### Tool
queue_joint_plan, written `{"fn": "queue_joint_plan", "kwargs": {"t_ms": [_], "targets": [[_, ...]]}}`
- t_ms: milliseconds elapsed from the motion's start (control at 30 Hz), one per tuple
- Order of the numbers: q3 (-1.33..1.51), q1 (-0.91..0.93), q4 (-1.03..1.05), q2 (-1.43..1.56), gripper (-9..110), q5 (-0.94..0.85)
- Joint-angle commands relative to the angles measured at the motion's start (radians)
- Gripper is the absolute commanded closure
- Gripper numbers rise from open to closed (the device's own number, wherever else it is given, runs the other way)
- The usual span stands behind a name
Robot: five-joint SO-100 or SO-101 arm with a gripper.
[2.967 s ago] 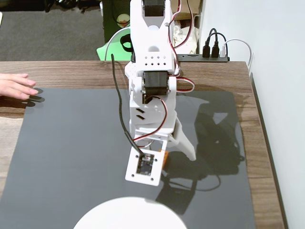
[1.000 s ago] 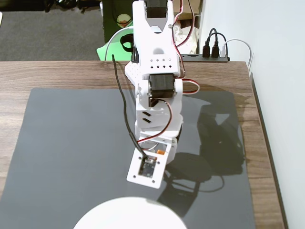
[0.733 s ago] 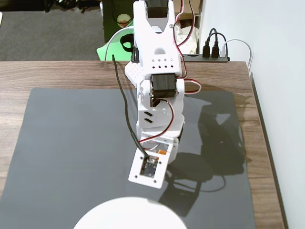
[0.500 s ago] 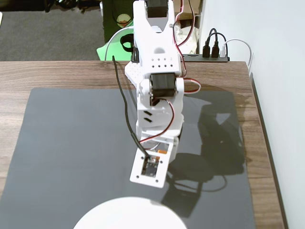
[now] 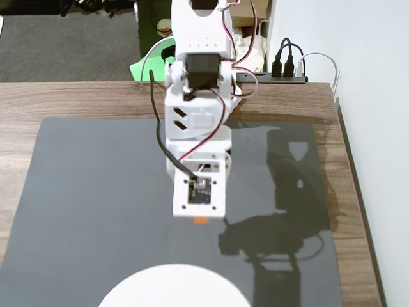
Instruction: Grasp a lego block and put it on the plate.
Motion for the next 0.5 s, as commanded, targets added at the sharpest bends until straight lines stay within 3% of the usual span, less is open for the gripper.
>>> {"fn": "queue_joint_plan", "kwargs": {"t_ms": [0,467], "targets": [[-0.081,0.021,-0.009,0.04,96,-0.074],[-0.413,0.071,-0.127,-0.249,97,-0.256]]}}
